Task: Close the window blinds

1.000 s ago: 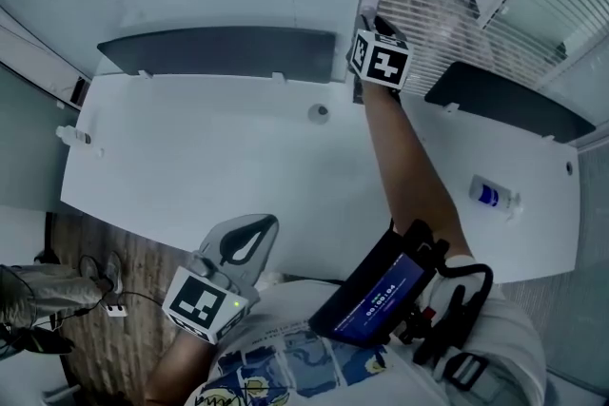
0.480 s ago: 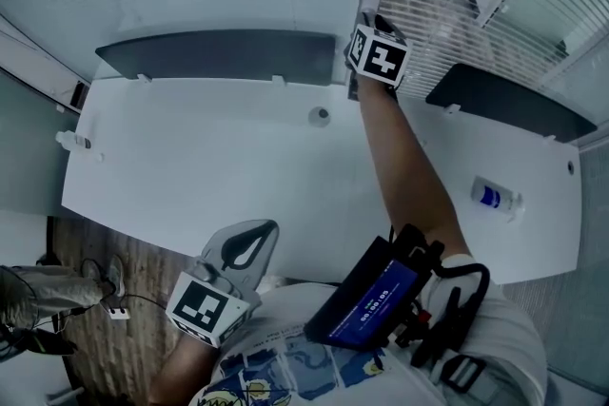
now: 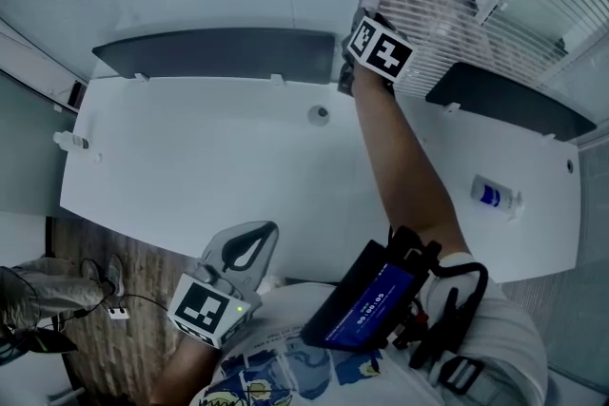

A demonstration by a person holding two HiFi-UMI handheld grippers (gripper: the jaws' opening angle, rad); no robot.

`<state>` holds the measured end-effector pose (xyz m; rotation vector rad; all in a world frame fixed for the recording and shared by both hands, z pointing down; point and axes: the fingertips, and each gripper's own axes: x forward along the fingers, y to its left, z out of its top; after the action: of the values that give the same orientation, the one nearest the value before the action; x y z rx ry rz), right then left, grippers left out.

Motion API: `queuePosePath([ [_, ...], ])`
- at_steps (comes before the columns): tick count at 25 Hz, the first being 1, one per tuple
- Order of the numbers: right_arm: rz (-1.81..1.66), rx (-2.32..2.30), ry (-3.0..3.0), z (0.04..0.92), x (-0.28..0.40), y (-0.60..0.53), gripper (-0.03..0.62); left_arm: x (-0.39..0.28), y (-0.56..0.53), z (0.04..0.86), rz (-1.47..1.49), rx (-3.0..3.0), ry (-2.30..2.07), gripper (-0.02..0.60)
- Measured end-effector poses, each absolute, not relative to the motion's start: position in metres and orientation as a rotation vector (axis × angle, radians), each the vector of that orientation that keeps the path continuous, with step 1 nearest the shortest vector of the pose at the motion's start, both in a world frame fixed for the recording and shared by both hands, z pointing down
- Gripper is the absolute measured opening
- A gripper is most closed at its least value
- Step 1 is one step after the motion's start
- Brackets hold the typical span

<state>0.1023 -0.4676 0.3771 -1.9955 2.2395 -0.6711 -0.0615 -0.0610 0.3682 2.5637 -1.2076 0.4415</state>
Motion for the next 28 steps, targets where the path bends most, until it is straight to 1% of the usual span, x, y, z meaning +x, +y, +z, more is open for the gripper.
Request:
queuePosePath([
  [5,-0.689,-2.042,2.227,0.381,0.102,-0.473,0.121,-0.064,-0.062,0.37,0.442,2.557,-1.209,0.003],
  [12,-0.481,-2.219,2.335,0.38,0.1,-0.471,0.118,-0.065,-0.063,0.369,0.421,2.559,-1.212,0.003],
  [19,0.053,-2.509,2.605,0.38,0.091,-0.473,0.118,-0.065,-0.064,0.371,0.464,2.549,-1.195,0.003],
  [23,0.385,-2.634,2.689,0.386,0.089,-0.475,0.118,-0.063,-0.064,0.369,0.428,2.566,-1.19,0.003],
  [26,0.723,-2.723,2.725,0.391,0.088,-0.476,0.118,-0.063,-0.064,0.371,0.439,2.563,-1.186,0.003],
  [28,1.04,-2.796,2.714,0.394,0.088,-0.477,0.118,-0.062,-0.064,0.37,0.424,2.574,-1.186,0.003],
])
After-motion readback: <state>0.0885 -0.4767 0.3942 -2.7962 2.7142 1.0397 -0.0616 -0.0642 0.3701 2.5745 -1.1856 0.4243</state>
